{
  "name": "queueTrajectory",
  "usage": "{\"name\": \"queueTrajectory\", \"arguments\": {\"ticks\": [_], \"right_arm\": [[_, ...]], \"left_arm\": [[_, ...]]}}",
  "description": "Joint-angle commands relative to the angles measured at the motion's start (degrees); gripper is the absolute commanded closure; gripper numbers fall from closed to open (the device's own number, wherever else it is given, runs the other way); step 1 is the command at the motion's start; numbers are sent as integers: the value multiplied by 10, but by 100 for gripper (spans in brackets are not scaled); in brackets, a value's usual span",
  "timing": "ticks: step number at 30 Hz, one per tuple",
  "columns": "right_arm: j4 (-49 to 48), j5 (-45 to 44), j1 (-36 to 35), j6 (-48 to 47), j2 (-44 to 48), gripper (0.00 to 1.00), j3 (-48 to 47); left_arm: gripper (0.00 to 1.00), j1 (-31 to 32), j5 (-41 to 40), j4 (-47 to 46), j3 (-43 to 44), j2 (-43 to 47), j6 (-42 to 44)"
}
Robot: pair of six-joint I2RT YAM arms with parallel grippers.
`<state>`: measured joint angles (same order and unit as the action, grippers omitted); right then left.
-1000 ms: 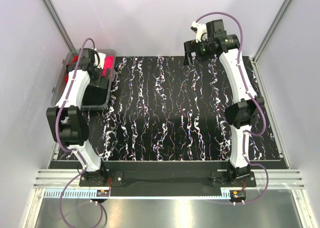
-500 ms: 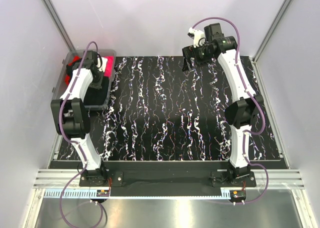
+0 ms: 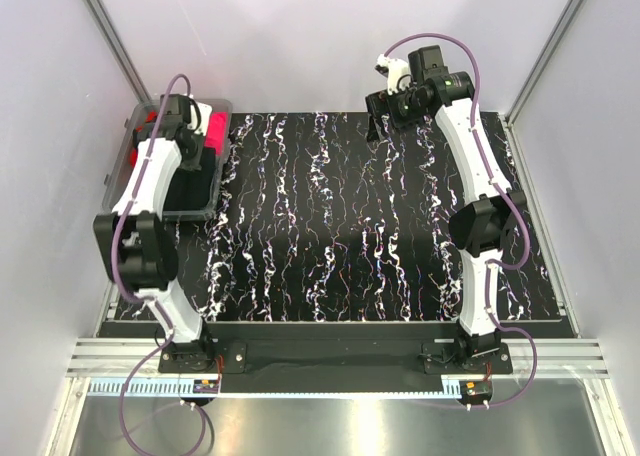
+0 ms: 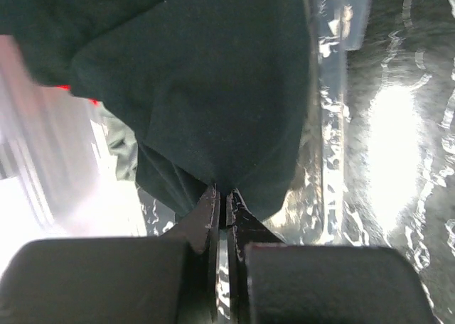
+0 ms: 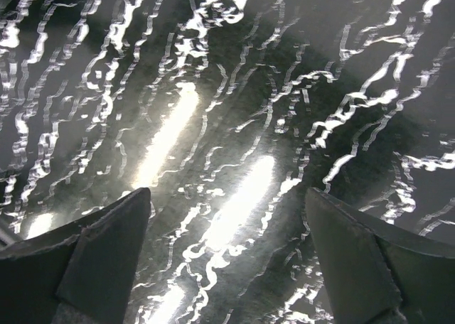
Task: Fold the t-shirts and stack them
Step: Grab the tshirt from the pile, then move the tshirt to the center of the board
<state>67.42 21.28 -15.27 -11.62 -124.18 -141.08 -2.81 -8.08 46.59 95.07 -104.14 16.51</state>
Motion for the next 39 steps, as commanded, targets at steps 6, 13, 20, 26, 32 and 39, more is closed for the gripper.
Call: {"name": "queueTrajectory", "arguments": {"ticks": [6,13,20,26,32,39], "right_arm": [[-21,-24,1,-24,-42,2,-153],[-70,-157,2,63,-44,0,-157],[-50,-93,5,41,-13,0,-82],[-33,-52,26,12,9,0,-68],[-30,-89,56,-27,38,0,-62],[-53,-47,92,-110,151,0,88]], "left_arm": [[100,22,19,-26,-16,150,12],[100,76,8,-30,70,188,12],[100,167,-5,-61,285,161,32],[100,262,24,-76,399,117,48],[99,343,40,-94,339,110,67],[2,344,22,-110,124,85,17]]}}
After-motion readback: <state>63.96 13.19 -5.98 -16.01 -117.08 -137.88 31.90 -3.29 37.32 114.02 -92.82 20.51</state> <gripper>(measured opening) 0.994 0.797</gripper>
